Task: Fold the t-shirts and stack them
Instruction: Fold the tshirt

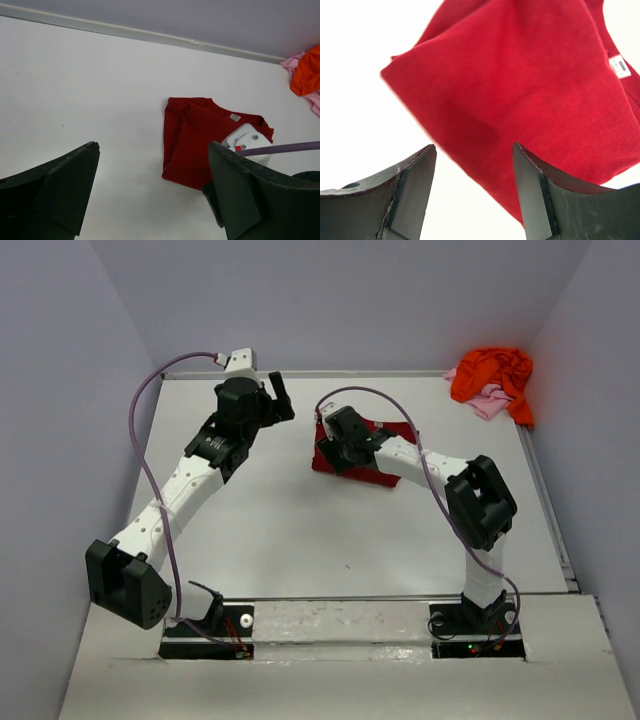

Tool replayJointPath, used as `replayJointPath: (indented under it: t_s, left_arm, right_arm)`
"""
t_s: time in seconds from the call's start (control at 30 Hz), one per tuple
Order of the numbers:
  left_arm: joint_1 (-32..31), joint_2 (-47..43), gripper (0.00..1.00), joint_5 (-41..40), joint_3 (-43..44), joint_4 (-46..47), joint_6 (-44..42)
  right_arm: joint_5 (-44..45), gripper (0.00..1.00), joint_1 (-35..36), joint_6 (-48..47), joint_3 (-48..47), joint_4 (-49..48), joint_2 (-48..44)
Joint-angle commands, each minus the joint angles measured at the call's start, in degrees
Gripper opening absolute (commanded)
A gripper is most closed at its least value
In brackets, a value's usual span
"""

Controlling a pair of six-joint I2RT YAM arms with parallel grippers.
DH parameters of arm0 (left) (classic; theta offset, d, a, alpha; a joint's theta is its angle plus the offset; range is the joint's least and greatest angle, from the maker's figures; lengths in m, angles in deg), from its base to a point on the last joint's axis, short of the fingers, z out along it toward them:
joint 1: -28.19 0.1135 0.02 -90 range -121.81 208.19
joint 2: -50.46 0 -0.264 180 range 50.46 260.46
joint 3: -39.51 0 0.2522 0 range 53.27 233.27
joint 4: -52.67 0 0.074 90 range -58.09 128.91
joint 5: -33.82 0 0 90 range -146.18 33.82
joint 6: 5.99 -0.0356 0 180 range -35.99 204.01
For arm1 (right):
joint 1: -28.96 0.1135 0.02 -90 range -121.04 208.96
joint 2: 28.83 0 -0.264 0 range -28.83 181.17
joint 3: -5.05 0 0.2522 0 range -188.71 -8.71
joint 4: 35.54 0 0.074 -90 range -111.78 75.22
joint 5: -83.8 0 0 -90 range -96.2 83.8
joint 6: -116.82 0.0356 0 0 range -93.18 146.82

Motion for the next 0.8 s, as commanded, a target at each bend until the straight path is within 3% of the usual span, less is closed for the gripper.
replayJointPath:
  t_s: [0.0,0.33,0.57,0.77]
  left_arm:
    - [1.3,-0.7,0.99,3.7,-0.7,3.5,0.9]
    - [3.3,0.6,0.99,6.0,-0.7,3.4,2.0]
    - [3.7,-1.4,0.99,7.7,-1.2,4.1,2.9]
    - [3.7,-1.0,0.99,8.4,-1.2,4.0,3.0]
  right_arm:
    - [1.7,0.68,2.8,-6.3,1.6,2.1,-4.1]
    - [9.6,0.68,4.5,-9.3,7.2,2.1,-2.8]
    - [15.7,0.68,4.5,-12.1,9.2,-3.8,1.2]
    - [14.8,0.68,4.5,-12.6,8.6,-6.7,4.4]
